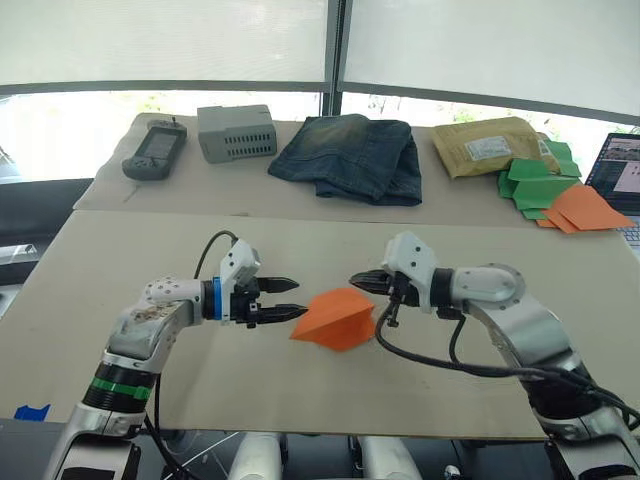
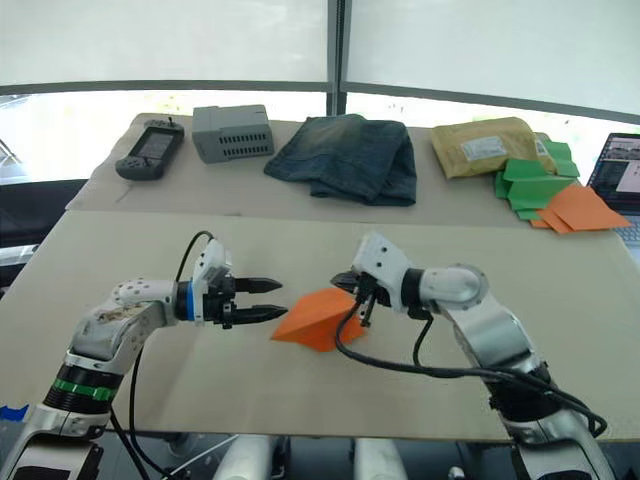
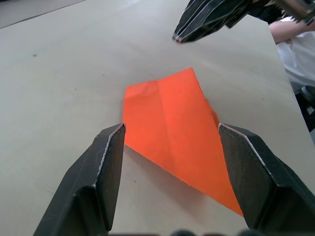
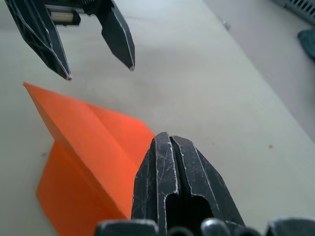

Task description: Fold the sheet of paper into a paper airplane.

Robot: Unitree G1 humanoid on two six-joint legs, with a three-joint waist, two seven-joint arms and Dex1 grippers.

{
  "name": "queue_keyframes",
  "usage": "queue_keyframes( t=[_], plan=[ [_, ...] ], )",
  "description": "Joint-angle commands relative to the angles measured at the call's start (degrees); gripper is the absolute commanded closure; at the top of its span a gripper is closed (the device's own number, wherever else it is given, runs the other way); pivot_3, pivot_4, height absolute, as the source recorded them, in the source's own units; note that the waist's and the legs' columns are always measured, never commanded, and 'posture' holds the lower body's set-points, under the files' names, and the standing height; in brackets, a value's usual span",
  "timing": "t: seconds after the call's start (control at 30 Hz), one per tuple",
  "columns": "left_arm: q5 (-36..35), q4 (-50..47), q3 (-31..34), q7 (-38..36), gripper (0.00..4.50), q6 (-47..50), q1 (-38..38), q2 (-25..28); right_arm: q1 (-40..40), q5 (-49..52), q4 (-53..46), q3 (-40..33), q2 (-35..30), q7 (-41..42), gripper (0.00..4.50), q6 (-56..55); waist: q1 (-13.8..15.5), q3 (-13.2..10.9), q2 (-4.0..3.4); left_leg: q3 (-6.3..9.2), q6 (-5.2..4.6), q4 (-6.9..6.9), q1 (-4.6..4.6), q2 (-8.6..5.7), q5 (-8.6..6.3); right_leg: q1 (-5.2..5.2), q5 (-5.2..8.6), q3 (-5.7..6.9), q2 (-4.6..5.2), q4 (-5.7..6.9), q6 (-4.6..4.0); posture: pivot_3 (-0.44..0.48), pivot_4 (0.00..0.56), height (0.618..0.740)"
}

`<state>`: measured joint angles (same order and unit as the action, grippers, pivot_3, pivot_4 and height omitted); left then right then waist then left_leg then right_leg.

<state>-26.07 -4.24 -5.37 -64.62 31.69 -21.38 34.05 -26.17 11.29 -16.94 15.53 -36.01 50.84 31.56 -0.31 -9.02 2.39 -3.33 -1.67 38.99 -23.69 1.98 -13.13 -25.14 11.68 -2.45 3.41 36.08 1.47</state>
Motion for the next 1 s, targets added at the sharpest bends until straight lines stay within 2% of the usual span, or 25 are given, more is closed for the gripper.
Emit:
queue_keyframes(
  t=[0.03,0.37,0.63,1.0],
  plan=[
    [-1.0,-2.4,0.8,0.6,1.31,0.3,0.4,0.1,-0.6,-1.2,1.0,1.1,-0.8,1.2,4.47,-0.2,0.0,0.0,0.00,0.01,-0.01,-0.01,-0.03,-0.01,-0.01,-0.02,-0.02,0.00,0.01,0.00,-0.05,0.000,0.150,0.722],
    [-0.4,-1.2,0.6,0.4,1.31,-1.2,1.1,0.8,7.4,1.0,-2.9,-1.4,-6.2,5.2,4.47,-0.6,0.1,0.0,0.00,0.00,-0.06,0.00,-0.09,-0.01,-0.04,-0.07,0.11,0.01,0.02,-0.04,0.20,0.000,0.150,0.722],
    [0.1,0.8,0.0,-0.7,1.31,-1.9,-0.7,0.6,14.7,-0.1,-4.0,-1.9,-5.2,2.7,4.47,-4.9,0.0,0.0,0.00,0.00,-0.05,0.01,-0.02,0.00,-0.03,-0.04,0.12,0.01,0.00,0.00,0.24,0.000,0.150,0.722],
    [0.6,0.6,-1.6,-1.9,1.31,-1.2,-1.5,0.8,20.1,-8.3,2.7,-0.1,-2.5,-1.9,4.47,-22.7,-0.2,0.0,0.00,-0.02,-0.04,0.06,-0.02,-0.01,-0.03,-0.01,0.10,-0.01,0.01,-0.01,0.27,0.000,0.150,0.722]
  ],
)
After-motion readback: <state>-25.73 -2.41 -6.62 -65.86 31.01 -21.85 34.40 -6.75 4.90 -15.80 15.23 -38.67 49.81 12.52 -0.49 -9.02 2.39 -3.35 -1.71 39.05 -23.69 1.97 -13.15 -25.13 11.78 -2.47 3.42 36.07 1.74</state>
